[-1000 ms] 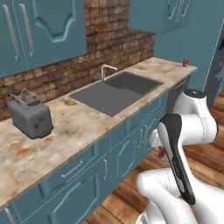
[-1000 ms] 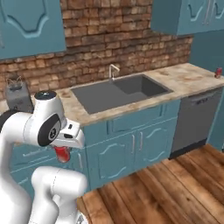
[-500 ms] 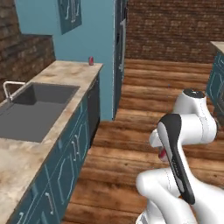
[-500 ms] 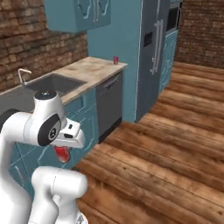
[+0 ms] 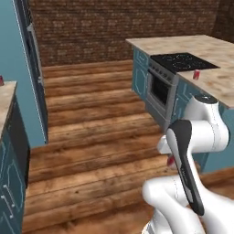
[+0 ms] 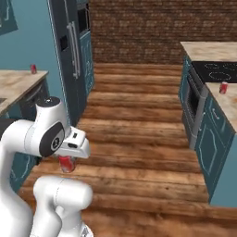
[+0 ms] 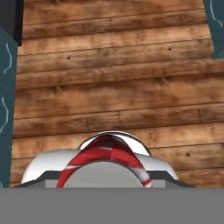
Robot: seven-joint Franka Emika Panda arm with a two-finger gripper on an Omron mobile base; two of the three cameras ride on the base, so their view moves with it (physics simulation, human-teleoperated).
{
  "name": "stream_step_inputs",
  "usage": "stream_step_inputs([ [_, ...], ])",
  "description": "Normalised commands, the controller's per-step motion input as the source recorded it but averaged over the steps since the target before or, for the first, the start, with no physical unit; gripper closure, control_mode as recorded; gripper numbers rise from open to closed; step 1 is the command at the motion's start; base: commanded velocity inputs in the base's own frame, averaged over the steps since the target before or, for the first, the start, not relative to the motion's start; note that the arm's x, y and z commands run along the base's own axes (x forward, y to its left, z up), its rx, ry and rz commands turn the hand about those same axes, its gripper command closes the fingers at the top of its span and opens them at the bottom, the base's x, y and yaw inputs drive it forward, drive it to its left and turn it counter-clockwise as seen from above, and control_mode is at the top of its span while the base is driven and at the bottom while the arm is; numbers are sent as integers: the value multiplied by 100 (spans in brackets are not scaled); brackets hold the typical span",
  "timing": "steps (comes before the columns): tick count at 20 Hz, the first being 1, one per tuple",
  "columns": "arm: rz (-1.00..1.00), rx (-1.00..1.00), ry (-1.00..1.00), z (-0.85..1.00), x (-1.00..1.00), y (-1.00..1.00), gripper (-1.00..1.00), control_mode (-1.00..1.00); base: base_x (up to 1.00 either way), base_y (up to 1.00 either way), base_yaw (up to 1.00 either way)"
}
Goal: Four empty soda cans are scattered around the kitchen. Gather all the cans and cluster them next to the stove for recycling.
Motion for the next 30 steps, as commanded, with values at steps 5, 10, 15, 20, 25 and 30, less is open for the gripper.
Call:
stream_step_inputs([
  [5,0,0,0,0,0,0,100,100,100,0,-41],
  [10,0,0,0,0,0,0,100,100,100,0,-34],
  [15,0,0,0,0,0,0,100,100,100,0,-26],
  [20,0,0,0,0,0,0,100,100,100,0,-18],
  [25,0,0,0,0,0,0,100,100,90,-3,-26],
  [30,0,0,0,0,0,0,100,100,67,-3,-38],
])
